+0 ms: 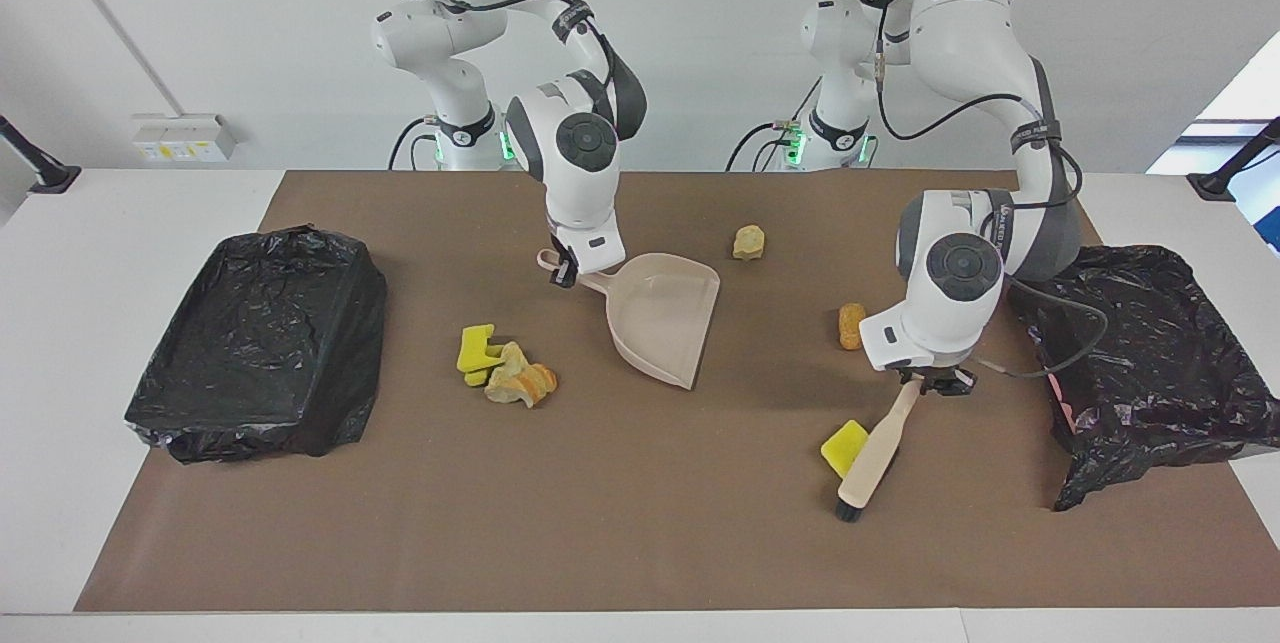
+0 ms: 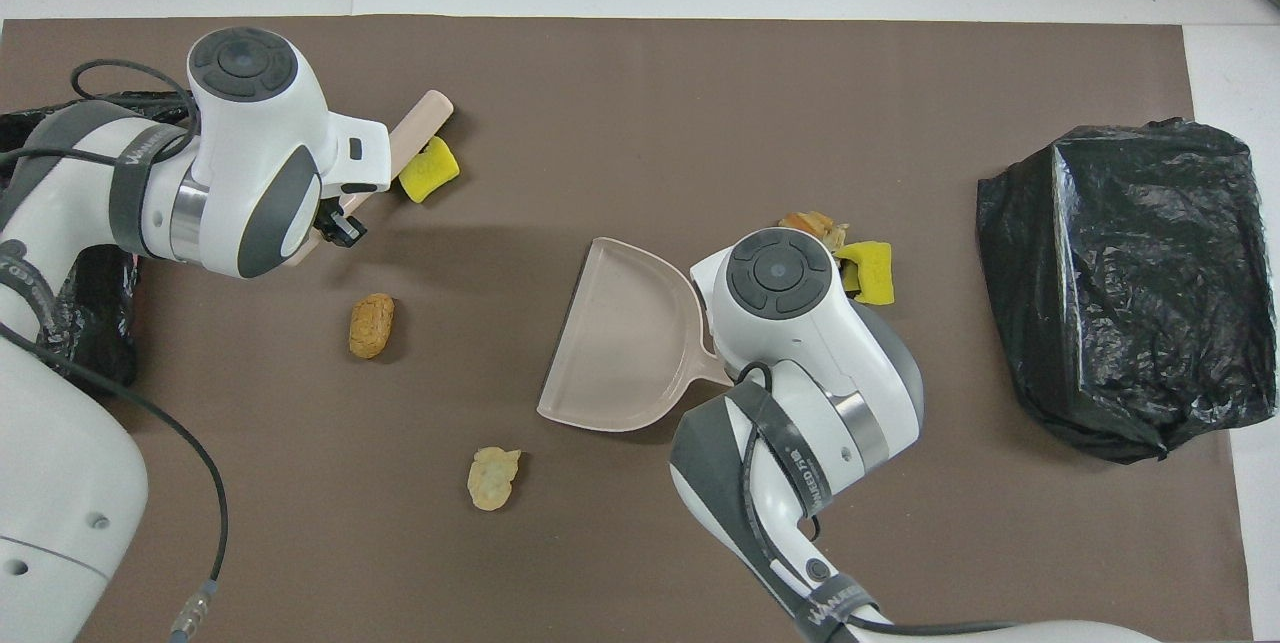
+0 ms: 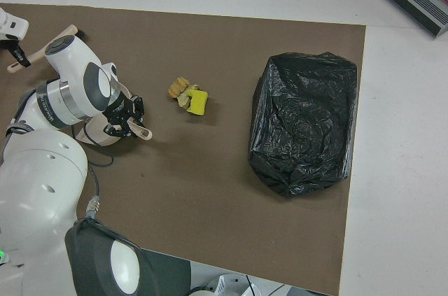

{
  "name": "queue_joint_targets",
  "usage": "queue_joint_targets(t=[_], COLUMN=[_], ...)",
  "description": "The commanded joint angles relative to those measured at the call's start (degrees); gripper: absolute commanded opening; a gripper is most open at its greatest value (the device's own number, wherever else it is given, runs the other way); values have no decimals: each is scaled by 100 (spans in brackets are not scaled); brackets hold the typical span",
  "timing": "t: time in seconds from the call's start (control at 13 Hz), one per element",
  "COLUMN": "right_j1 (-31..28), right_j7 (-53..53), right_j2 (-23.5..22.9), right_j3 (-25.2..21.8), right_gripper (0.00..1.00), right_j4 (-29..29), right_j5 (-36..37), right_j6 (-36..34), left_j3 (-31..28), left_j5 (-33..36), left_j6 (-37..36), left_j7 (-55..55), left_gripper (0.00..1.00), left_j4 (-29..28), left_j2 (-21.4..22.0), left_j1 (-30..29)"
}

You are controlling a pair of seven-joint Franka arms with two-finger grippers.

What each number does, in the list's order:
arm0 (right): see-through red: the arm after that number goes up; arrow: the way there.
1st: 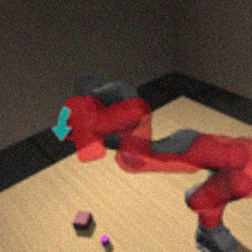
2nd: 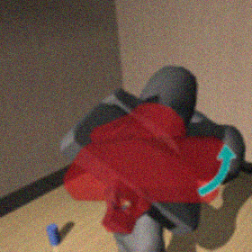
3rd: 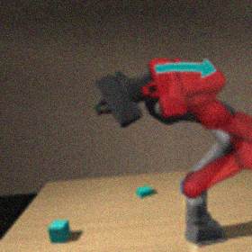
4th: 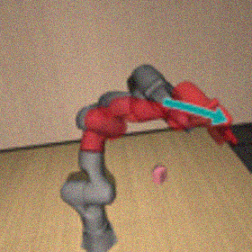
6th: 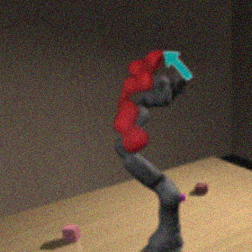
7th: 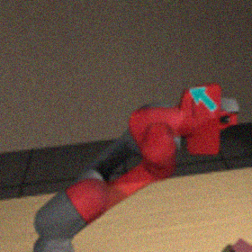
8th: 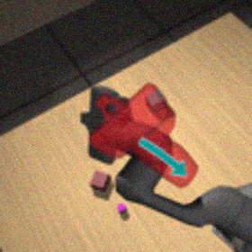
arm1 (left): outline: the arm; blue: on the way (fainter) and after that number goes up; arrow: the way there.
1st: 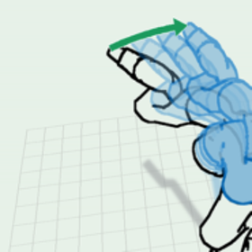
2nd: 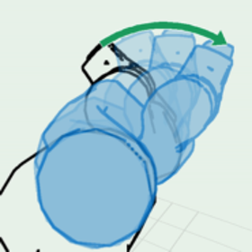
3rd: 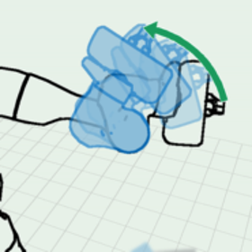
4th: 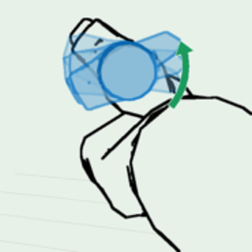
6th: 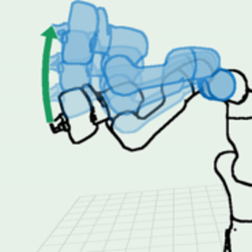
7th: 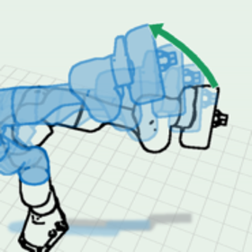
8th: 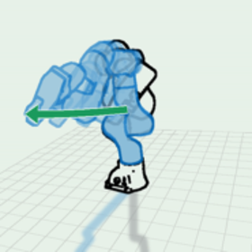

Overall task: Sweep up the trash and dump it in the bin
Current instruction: 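Sweep the yellow sponge into the dustpan with the left gripper's brush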

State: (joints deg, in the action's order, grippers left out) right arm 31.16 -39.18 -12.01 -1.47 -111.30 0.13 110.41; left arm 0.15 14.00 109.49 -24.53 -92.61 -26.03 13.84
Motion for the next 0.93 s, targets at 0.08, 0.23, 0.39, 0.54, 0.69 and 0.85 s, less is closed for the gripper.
queue_joint_targets(t=[0.08, 0.23, 0.39, 0.54, 0.69, 0.85], right_j1=[13, 4, 4, -40, -49, -49], right_j7=[112, 113, 104, 69, 60, 60], right_j2=[103, 103, 103, 120, 120, 120], right_j3=[6, 6, 6, 6, 6, 6], right_gripper=[0, 0, 0, 0, 0, 0], right_j4=[-128, -128, -137, -207, -216, -225], right_j5=[-119, -119, -119, -110, -110, -110], right_j6=[147, 156, 147, 173, 174, 174], left_j3=[-33, -41, -33, -33, -41, -41], left_j5=[60, -492, -783, -1239, -1994, -2234], left_j6=[-226, -401, -481, -647, -1068, -1315], left_j7=[106, 219, 386, 562, 589, 930], left_gripper=[0, 0, 0, 0, 0, 0], left_j4=[-942, -1179, -1512, -1698, -1690, -1673], left_j2=[729, 905, 1107, 1309, 1564, 1775], left_j1=[453, 707, 927, 1138, 1156, 1296])
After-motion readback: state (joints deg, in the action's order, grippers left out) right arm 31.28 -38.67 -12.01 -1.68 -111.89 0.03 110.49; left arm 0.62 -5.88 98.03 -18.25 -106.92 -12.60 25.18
